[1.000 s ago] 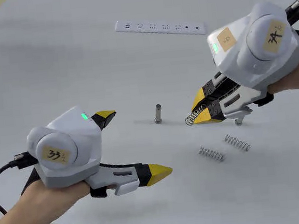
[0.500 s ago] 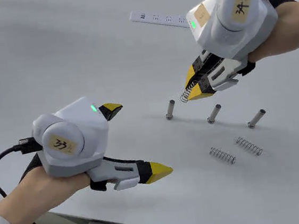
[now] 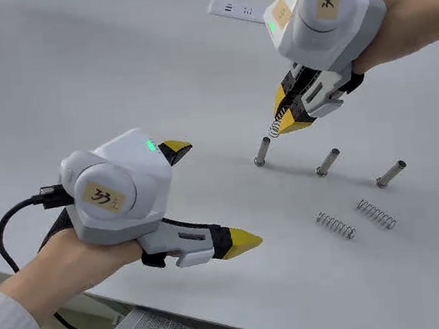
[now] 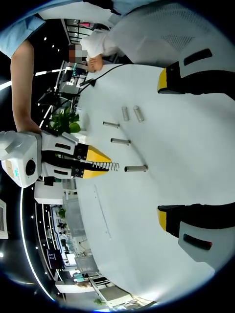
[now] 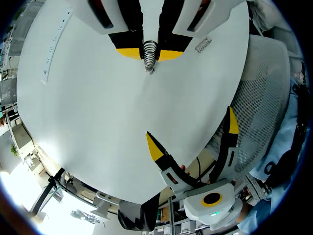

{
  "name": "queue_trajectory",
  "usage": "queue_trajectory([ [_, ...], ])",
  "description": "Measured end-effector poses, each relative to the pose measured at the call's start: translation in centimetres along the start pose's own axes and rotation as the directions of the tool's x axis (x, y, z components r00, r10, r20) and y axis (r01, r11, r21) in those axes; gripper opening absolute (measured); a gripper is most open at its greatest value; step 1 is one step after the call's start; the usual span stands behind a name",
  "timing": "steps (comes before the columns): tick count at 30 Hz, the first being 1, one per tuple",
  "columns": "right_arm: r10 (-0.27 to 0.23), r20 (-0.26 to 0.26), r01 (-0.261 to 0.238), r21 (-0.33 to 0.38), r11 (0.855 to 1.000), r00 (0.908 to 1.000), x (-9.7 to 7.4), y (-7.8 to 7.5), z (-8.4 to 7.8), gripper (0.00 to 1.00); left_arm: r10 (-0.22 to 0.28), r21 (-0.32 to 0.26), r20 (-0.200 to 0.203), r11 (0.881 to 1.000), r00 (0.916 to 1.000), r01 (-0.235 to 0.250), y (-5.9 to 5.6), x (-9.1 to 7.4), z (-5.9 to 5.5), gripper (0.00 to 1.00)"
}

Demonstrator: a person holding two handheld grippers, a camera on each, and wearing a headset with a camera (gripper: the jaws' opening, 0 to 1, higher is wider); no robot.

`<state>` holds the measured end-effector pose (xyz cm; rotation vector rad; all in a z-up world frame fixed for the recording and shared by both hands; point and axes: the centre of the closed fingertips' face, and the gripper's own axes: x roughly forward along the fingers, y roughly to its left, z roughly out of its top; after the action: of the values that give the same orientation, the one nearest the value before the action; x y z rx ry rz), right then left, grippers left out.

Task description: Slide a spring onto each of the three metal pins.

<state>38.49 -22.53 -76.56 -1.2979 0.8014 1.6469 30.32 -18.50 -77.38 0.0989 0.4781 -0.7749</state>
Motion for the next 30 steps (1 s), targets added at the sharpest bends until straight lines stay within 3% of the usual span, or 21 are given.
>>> queue_trajectory([
  [14,0.027,-0.034,-0.029,-0.032,0.999,0.9990,0.7,0.2,0.7,0.07,0.014,-0.020,0.003,1.000,0.9999,-0.014,0.5,-0.5,-0.5,0.92],
  [30,0.035,-0.059,-0.038,-0.050,0.998,0.9976,1.3,-0.2,0.2,0.07,0.024,-0.041,0.005,0.999,0.9997,-0.024,0.6,-0.5,-0.8,0.91],
])
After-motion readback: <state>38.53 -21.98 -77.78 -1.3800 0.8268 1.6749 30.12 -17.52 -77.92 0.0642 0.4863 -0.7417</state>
